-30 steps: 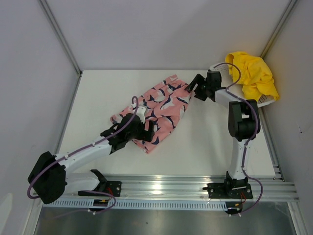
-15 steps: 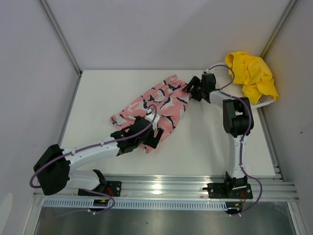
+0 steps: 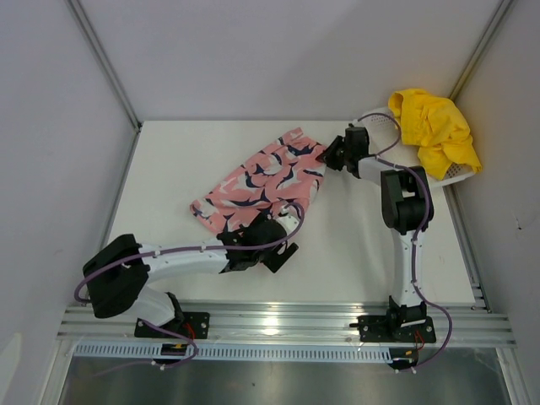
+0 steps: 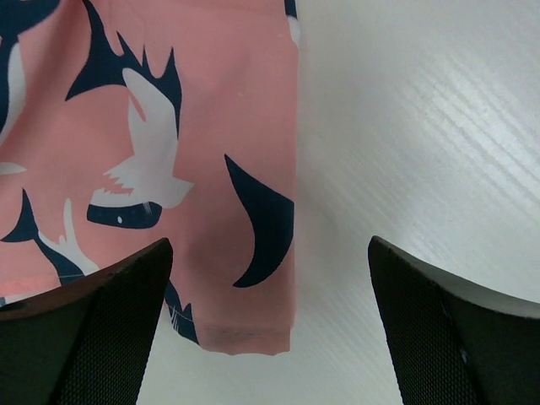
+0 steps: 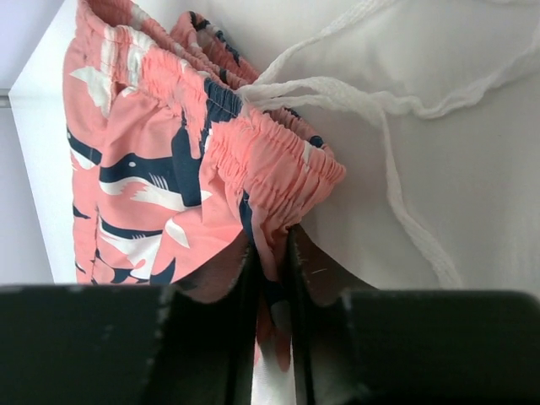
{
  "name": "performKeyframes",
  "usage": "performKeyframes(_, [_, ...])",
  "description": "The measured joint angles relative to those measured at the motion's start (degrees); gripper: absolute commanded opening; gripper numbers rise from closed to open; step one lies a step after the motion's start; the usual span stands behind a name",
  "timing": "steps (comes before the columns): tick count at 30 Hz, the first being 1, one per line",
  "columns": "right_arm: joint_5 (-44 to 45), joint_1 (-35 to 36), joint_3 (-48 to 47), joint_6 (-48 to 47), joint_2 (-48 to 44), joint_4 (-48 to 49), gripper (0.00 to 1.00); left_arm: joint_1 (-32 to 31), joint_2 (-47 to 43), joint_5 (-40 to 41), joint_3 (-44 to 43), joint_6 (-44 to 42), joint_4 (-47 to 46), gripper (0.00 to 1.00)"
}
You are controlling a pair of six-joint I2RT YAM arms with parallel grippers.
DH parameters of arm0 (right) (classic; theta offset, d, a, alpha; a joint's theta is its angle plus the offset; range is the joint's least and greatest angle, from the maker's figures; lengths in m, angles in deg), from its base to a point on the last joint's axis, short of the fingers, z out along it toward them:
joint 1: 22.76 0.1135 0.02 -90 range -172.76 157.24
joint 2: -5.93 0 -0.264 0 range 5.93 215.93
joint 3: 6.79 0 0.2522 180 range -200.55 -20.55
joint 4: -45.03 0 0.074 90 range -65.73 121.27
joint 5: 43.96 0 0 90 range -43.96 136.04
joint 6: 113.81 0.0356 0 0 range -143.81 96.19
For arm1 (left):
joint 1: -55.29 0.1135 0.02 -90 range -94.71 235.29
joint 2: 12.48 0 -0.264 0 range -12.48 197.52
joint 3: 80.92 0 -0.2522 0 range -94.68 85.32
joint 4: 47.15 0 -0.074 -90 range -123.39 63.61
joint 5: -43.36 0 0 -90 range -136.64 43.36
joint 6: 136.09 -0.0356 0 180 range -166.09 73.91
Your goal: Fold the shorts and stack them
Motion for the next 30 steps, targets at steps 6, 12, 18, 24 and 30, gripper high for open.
performKeyframes(6, [0.04, 0.13, -1.73, -0.07, 0.33, -1.01, 0.01, -0.52, 4.9, 1.44, -0.44, 0.07, 2.08, 0.86])
performKeyframes(12, [0.26, 0.15, -2.56, -0.02, 0.46, -1.92, 0.0, -0.7, 11.19, 4.02, -4.0, 2.12, 5.09, 0.3])
performKeyframes(18, [1.16, 0.07, -3.65, 0.15, 0.46, -3.65, 0.0, -1.01, 13.94, 5.97, -6.12, 4.83, 8.13, 0.0])
performKeyframes(24, [3.28, -0.37, -3.85, 0.66, 0.42, -8.04, 0.0, -6.16, 12.63, 6.71, -4.5, 7.19, 8.04, 0.0])
performKeyframes(30, [3.26, -0.44, -4.48, 1.22, 0.17, -14.53, 0.0, -13.16, 12.11, 7.19, -3.41, 11.06, 6.47, 0.0])
